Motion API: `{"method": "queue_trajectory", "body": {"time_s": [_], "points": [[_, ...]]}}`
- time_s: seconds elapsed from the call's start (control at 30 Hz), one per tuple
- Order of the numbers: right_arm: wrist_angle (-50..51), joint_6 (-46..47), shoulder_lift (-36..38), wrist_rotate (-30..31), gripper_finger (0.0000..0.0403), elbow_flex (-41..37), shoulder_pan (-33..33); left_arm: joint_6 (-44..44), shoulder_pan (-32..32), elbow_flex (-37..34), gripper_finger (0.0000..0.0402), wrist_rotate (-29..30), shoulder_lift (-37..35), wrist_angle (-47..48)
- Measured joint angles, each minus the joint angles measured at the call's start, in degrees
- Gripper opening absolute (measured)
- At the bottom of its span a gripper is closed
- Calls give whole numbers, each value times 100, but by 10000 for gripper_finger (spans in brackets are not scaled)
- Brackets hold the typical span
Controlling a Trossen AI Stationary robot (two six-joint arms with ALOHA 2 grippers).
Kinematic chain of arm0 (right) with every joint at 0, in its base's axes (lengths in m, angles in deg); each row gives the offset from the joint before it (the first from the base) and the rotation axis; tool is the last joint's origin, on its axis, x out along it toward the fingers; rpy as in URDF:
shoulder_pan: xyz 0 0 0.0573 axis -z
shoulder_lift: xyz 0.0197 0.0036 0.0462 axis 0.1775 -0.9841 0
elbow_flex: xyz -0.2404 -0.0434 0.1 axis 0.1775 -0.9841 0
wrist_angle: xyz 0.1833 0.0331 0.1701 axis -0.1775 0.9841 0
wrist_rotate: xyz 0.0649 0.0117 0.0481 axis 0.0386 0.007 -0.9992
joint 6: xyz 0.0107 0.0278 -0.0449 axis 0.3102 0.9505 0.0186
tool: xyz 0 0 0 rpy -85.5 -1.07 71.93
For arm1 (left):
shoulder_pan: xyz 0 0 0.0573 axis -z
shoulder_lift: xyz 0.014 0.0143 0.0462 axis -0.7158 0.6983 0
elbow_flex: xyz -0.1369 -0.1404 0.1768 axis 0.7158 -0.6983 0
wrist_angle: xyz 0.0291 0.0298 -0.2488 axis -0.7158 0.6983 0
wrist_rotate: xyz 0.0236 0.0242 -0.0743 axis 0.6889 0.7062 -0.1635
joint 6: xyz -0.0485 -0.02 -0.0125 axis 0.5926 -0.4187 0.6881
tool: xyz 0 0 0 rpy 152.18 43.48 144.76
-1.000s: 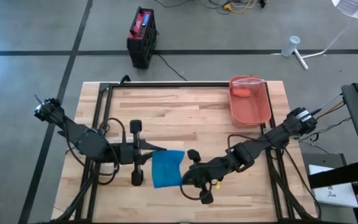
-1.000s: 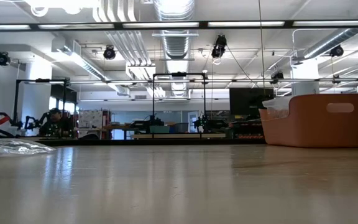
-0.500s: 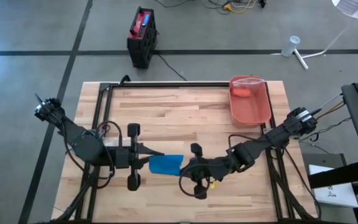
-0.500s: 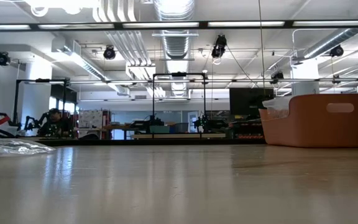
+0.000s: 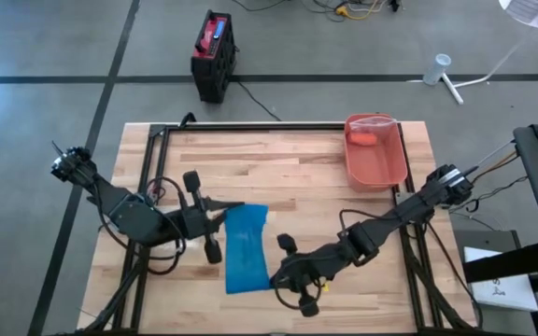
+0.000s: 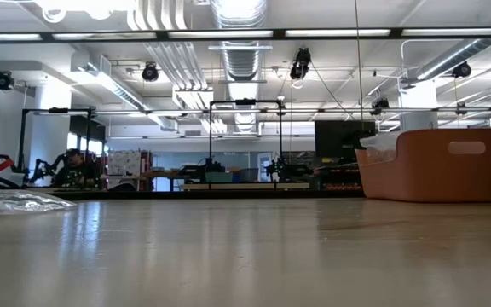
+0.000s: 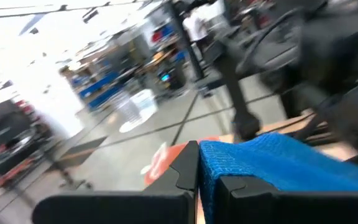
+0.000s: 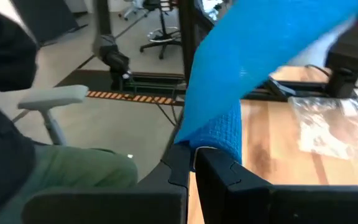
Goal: Roll bandage
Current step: Roll the blue bandage
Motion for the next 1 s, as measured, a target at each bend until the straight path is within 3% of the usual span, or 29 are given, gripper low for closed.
{"method": "queue_trajectory", "body": {"time_s": [0.47,0.77,0.87,1.0], "points": [[-19,-993,50,-6,8,712,-554,518,-515,-308,0,102,-23,437],[421,-1106,66,13,8,1008,-652,1037,-579,-694,0,104,-195,910],[430,-1139,119,23,8,1014,-659,1449,-565,-851,0,-81,-303,1152],[257,-1452,192,471,8,1025,-661,1920,-572,-1095,0,-589,-356,1167]]}}
